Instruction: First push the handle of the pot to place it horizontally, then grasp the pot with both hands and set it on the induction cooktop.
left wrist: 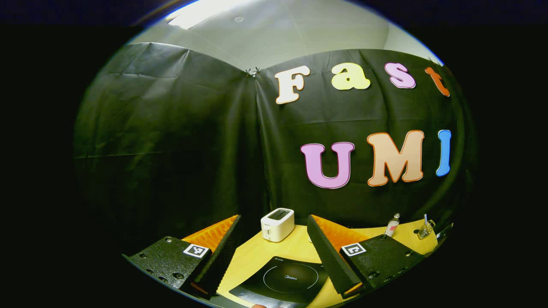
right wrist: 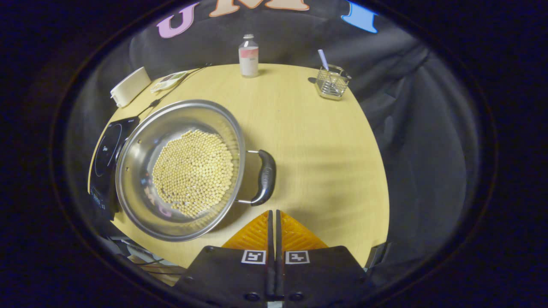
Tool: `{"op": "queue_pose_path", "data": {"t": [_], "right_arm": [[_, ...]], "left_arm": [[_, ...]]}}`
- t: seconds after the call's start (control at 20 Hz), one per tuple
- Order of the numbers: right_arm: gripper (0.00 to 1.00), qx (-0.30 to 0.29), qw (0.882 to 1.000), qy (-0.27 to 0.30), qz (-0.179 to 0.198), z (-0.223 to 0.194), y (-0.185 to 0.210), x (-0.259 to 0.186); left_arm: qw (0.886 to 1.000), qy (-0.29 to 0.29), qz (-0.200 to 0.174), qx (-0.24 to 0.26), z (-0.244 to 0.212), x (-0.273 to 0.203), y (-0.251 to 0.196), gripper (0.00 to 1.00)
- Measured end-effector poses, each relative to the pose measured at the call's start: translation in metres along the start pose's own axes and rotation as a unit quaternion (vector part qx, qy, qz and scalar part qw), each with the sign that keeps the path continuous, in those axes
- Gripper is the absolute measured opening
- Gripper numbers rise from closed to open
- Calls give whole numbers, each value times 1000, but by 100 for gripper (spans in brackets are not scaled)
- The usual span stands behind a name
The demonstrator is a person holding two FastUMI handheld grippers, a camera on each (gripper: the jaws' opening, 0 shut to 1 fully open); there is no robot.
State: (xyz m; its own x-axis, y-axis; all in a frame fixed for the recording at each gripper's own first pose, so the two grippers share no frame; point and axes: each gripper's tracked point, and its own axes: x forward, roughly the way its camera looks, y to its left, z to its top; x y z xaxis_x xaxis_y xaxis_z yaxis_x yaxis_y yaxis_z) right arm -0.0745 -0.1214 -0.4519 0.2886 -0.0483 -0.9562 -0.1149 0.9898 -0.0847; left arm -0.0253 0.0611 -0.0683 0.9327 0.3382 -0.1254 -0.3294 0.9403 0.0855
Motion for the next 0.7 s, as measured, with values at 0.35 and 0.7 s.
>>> {"op": "queue_pose_path", "data": {"t": [0.35,0.7], "right_arm": [[3,30,995,-99,0,44,-9,-24],[5,37,987,-155,15,70,-3,-42]], "left_arm": [[997,61,-40,-12,-56,10,-36,97],[984,139,-107,-34,-123,16,-88,99]]}}
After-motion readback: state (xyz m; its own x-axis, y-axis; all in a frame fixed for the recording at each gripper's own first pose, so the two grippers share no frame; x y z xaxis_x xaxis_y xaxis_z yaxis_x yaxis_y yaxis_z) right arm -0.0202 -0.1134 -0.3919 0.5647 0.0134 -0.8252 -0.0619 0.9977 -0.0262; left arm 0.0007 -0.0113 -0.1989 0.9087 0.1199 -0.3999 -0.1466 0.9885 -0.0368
